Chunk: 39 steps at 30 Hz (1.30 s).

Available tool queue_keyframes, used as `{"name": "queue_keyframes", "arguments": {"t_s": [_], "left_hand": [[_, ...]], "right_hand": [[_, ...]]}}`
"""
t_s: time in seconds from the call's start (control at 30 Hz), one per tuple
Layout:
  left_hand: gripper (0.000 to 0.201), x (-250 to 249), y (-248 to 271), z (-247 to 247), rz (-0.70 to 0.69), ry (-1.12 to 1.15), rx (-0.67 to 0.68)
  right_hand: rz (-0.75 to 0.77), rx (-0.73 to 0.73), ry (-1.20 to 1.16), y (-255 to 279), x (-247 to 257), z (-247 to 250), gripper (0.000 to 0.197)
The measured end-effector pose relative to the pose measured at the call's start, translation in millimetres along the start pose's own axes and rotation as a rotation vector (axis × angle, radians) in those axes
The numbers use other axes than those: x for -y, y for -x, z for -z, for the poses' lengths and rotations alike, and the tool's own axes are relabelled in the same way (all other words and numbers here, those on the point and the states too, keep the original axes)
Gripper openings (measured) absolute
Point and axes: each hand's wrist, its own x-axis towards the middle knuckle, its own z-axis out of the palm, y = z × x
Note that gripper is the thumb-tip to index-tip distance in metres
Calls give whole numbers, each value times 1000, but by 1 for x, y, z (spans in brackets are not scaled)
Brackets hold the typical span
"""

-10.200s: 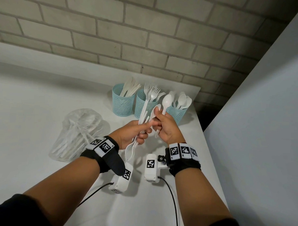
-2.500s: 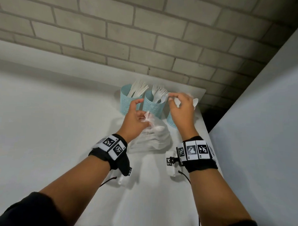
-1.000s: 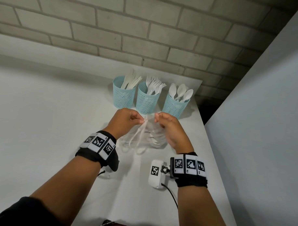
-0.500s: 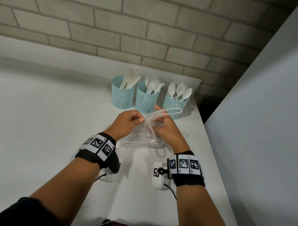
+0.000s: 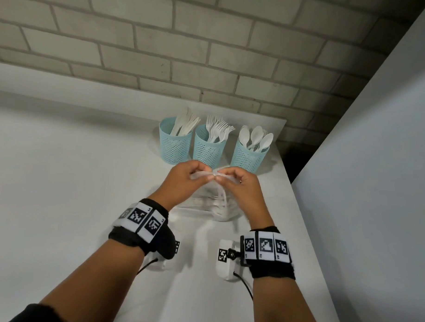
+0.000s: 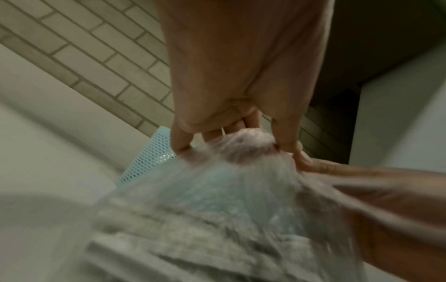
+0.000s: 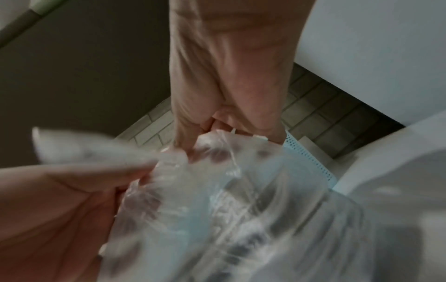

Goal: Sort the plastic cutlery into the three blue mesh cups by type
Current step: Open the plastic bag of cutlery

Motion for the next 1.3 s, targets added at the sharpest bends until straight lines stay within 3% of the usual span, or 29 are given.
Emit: {"name": "queue_keyframes", "arguments": {"t_s": [0.13, 0.27, 0.33, 0.43, 0.57, 0.77, 0.8, 0.87, 0.93, 1.03, 1.13, 1.23, 1.3], "left_hand": [[5, -6, 0, 12, 40, 140, -118], [15, -22, 1, 7, 119, 374, -100], [18, -29, 0, 7, 139, 474, -141], [13, -35, -2, 17, 144, 537, -207], [14, -47, -5, 21, 109, 577, -165], [17, -64, -8, 33, 143, 705, -188], [18, -66, -7, 36, 158, 720, -199], [23, -72, -5, 38, 158, 611, -217], [27, -78, -4, 37, 107, 418, -260], [21, -89, -1, 38, 57, 325, -331], [25, -97, 3, 47, 105, 426, -284], [24, -101, 7, 54, 194, 564, -205], [23, -99, 8, 59, 241, 663, -204]], "right_hand": [[25, -143, -100, 0, -1, 11, 25], [59, -50, -59, 1, 13, 0, 6], [94, -94, -70, 0, 19, -4, 1], [99, -200, -143, -6, 21, 0, 14], [81, -198, -218, -11, 31, 0, 20], [30, -231, -684, -14, 63, 13, 24], [45, -251, -649, -13, 67, 18, 25], [135, -248, -317, -9, 71, 21, 23], [232, -155, 103, -7, 74, 17, 18], [210, -1, 476, -5, 71, 10, 22], [157, 66, 557, -2, 64, 5, 30], [147, 105, 485, 1, 60, 0, 53], [128, 124, 472, 3, 59, -1, 55]]}}
